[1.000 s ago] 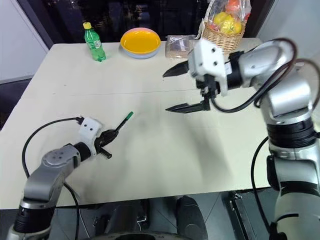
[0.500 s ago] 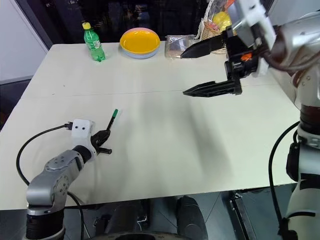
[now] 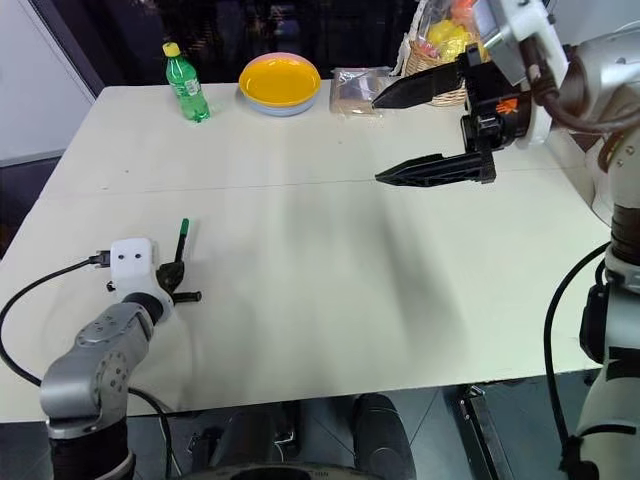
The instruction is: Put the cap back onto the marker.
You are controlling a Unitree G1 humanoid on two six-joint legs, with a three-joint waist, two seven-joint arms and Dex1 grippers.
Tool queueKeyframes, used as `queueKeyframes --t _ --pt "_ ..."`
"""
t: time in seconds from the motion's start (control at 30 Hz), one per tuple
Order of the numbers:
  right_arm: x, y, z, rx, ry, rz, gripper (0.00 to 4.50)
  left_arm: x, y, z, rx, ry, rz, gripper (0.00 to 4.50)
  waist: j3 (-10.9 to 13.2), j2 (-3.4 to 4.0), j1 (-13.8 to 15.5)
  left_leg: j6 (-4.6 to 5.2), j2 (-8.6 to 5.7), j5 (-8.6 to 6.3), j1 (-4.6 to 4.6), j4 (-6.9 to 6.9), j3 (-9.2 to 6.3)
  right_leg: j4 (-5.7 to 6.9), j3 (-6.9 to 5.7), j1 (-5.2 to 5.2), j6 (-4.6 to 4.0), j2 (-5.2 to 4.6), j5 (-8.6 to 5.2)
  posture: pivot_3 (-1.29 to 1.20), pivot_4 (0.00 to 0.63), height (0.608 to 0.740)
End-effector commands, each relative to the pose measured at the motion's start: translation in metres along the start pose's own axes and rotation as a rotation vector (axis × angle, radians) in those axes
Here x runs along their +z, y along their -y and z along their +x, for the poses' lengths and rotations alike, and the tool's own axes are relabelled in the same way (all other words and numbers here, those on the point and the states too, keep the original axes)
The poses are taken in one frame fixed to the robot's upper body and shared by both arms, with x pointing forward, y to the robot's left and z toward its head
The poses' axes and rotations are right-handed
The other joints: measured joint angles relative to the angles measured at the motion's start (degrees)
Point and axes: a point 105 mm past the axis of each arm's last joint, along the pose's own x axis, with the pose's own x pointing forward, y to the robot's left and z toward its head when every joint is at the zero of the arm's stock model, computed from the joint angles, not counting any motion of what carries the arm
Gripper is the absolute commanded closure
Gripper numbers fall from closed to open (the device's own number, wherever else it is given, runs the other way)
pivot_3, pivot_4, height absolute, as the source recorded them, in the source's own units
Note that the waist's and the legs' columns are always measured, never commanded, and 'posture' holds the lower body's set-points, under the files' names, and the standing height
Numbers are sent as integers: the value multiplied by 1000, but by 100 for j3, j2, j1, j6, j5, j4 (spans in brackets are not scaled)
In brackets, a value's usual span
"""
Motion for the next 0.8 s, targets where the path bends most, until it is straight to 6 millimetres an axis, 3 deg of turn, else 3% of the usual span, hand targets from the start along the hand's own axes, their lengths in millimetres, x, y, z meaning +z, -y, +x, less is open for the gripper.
queueKeyframes --t 0.03,0.23,0.77,0.8 --pt "6 1 -5 -22 7 -39 38 22 2 -12 -2 64 -23 4500 1 -1 -5 0 0 0 0 0 0 0 0 1 0 0 0 0 150 740" --pt "4 1 -2 -15 10 -39 38 28 2 -15 4 57 -57 4500 0 -1 -8 0 -1 2 1 0 1 1 0 2 4 3 2 0 150 740" --pt "3 -1 0 -8 4 -47 38 23 15 -17 -37 0 -98 4500 1 -2 -3 3 -2 4 2 3 2 2 -4 6 22 11 12 0 150 740" --pt "3 -1 0 -9 4 -48 8 23 15 -17 -38 1 -102 4028 1 -2 -3 3 -2 4 2 3 3 2 -4 6 22 11 12 0 150 740"
